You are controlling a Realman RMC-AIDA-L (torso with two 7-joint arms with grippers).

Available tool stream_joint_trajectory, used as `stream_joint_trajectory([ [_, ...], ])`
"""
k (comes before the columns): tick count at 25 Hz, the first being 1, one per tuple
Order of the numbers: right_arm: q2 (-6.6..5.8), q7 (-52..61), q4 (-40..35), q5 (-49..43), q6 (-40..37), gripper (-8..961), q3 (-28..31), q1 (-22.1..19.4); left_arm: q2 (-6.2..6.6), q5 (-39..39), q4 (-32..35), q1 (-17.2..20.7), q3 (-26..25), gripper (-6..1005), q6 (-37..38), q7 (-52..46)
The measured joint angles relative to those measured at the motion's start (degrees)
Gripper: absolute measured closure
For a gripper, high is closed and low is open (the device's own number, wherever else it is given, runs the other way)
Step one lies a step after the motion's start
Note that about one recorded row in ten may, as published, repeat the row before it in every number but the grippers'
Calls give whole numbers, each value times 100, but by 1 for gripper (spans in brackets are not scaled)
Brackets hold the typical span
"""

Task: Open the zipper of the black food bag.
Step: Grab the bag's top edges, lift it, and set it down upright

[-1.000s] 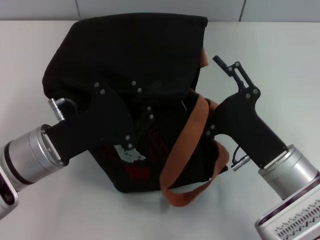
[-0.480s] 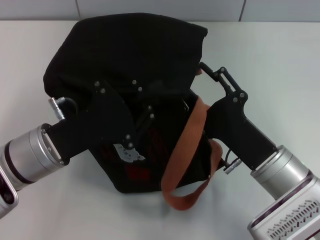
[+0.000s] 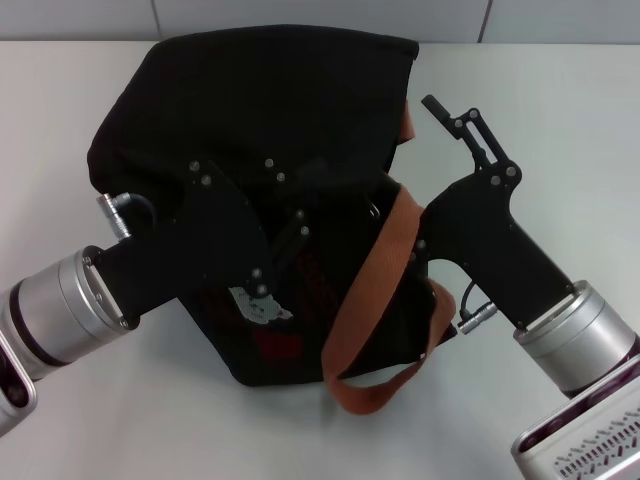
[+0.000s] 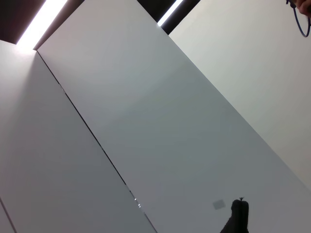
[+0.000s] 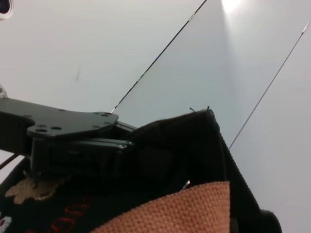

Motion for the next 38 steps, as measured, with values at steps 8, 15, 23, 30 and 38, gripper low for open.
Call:
stream_joint_trajectory([
  [8, 0, 0, -40, -9, 234, 241, -57, 6, 0, 3, 0, 0, 0, 887, 0, -10],
  [15, 0, 0, -42, -99, 354, 324, -71, 13, 0, 3, 0, 5, 1, 887, 2, -9],
  [23, 0, -4, -40, -235, 381, 646, -11, 23, 0, 2, 0, 15, 1, 887, 11, -7],
  [30, 0, -5, -26, -220, 395, 913, 39, 33, 0, 1, 0, 19, 1, 887, 11, -3],
  [38, 0, -5, -24, -193, 476, 946, 155, -53, 0, 5, -29, 11, -10, 887, 1, 0],
])
